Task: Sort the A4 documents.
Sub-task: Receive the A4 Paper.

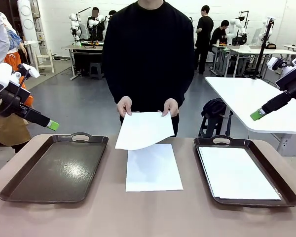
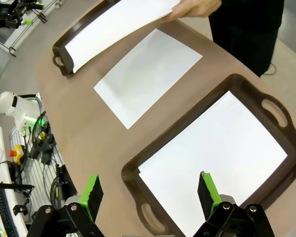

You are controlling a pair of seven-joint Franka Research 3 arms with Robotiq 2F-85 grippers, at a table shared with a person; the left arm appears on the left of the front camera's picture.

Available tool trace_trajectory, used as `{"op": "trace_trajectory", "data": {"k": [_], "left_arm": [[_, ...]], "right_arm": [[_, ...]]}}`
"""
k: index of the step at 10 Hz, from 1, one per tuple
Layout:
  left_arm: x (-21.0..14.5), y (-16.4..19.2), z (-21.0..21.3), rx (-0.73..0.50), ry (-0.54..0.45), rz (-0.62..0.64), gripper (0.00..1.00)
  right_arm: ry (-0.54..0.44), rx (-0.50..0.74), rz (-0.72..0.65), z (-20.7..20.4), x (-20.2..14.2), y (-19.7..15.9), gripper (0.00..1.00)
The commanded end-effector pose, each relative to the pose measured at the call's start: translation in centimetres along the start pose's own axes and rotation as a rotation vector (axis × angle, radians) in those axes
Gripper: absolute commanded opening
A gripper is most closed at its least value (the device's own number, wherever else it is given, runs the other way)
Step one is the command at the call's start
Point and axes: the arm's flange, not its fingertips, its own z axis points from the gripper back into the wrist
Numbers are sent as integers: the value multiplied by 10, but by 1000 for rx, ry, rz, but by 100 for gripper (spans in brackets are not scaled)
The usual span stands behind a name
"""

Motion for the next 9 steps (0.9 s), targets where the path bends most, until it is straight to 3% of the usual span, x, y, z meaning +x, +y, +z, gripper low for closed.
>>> {"op": "trace_trajectory", "data": {"k": [1,9], "left_arm": [[-1,1,0,-2,-2,3,100],[-1,1,0,-2,-2,3,100]], "right_arm": [[-3,-5,0,-1,1,1,100],[-3,-5,0,-1,1,1,100]]}}
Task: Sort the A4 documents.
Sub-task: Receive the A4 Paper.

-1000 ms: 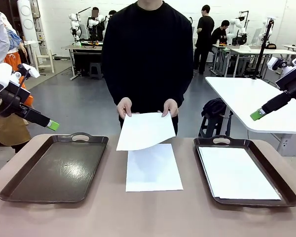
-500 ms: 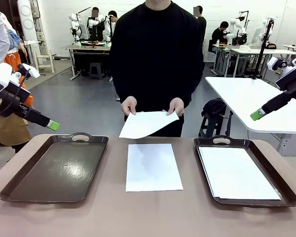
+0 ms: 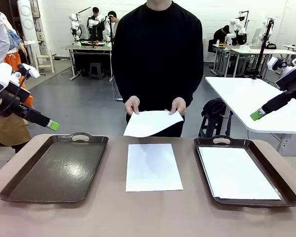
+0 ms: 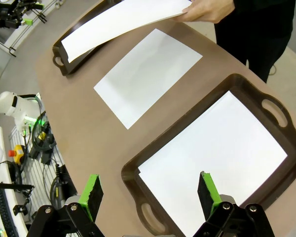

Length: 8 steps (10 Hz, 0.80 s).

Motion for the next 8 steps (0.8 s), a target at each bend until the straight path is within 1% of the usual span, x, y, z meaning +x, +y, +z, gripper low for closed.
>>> {"op": "trace_trajectory", "data": {"k": [1,8], "left_arm": [[-1,1,0,-2,-2,3,100],[-1,1,0,-2,-2,3,100]], "right_arm": [[-3,-5,0,-1,1,1,100],[-3,-5,0,-1,1,1,100]]}}
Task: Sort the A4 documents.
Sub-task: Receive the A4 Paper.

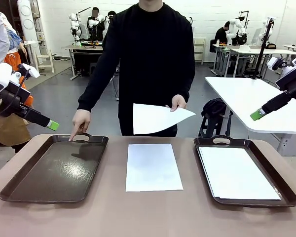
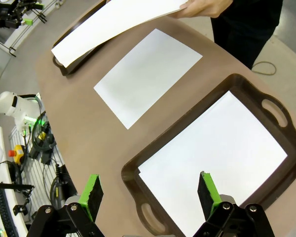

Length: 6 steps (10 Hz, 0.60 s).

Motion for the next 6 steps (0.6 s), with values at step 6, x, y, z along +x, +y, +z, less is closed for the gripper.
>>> {"op": "trace_trajectory", "data": {"k": [6], "left_arm": [[-1,1,0,-2,-2,3,100]], "right_arm": [[-3,-5,0,-1,1,1,100]]}}
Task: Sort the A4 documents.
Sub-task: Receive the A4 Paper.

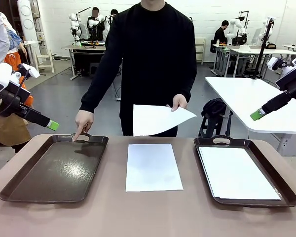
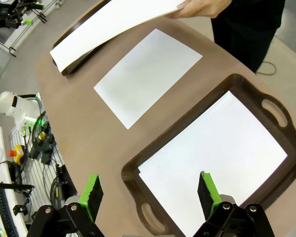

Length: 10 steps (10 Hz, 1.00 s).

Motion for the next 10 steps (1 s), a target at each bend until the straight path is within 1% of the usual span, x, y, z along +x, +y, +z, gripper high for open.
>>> {"op": "trace_trajectory", "data": {"k": [1,7,9,10], "left_arm": [[-1,1,0,-2,-2,3,100],[0,0,0,0,0,0,100],[5,9,-23,-79,21,38,100],[11,10,-27,-103,10,47,100]], "right_arm": [[-3,-5,0,-1,1,1,100],[-3,-5,0,-1,1,1,100],[-3,-5,0,-1,1,1,100],[-3,-5,0,-1,1,1,100]]}}
